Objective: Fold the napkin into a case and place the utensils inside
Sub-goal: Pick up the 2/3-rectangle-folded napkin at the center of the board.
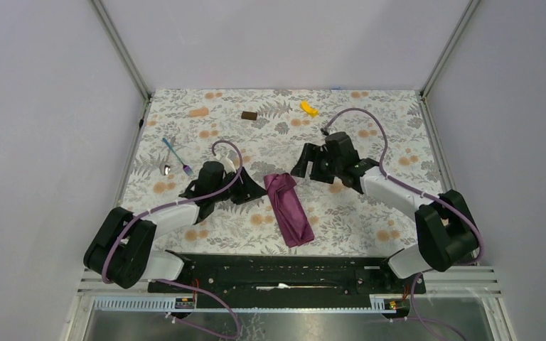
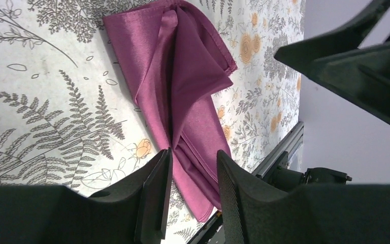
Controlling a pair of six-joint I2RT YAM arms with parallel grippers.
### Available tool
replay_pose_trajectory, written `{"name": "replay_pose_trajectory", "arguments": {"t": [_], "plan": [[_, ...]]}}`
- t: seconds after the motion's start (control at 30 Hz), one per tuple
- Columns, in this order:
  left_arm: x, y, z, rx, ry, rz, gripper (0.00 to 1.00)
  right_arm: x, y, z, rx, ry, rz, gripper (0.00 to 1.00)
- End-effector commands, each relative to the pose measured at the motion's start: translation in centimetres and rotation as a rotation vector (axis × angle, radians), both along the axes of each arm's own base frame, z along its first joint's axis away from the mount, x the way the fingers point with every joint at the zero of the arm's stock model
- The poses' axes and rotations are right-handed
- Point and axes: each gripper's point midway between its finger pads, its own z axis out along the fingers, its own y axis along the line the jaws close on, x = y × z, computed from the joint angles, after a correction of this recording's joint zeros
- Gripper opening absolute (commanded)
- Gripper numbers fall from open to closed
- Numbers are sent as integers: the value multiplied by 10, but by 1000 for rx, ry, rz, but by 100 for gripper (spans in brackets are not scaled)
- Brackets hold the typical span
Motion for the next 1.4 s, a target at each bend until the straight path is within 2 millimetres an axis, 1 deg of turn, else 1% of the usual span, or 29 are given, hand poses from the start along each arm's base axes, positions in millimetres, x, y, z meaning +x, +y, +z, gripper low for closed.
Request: {"name": "replay_pose_trajectory", "arguments": {"t": [0.0, 0.1, 0.2, 0.3, 0.37, 0.43, 0.53, 0.67, 0.77, 0.83, 0.93, 1.13, 1.27, 1.37], "plan": [[4, -10, 12, -49, -49, -15, 42, 2, 6, -10, 51, -23, 151, 84], [6, -11, 5, -45, -28, -9, 39, 2, 13, -22, 61, -1, 179, 82], [8, -10, -1, -34, -20, 4, 38, 2, 25, -21, 128, 10, 182, 82], [11, -10, -4, -27, -16, 10, 38, 0, 31, -27, 118, 30, 174, 82], [12, -11, -4, -25, -17, 7, 38, -1, 32, -30, 114, 45, 162, 81], [13, -11, -4, -25, -17, 5, 38, -3, 36, -31, 117, 51, 165, 77], [15, -12, -4, -22, -20, 4, 38, -7, 43, -37, 100, 60, 176, 75], [18, -12, -4, -10, -27, 10, 38, -5, 47, -43, 63, 50, 170, 74], [22, -11, -10, 11, -23, 14, 37, -1, 53, -40, 36, 23, 175, 66], [23, -11, -15, 22, -14, 16, 35, -1, 59, -38, 11, 8, 183, 58], [27, -11, -20, 40, -16, 31, 32, 1, 66, -36, 9, 2, 186, 52], [34, -8, -19, 91, -41, 58, 30, 7, 70, -40, -29, -1, 168, 50], [39, -4, -18, 123, -55, 80, 29, 3, 81, -41, -35, -6, 211, 50], [42, -2, -18, 132, -57, 94, 28, 0, 88, -42, -41, -6, 252, 53]]}}
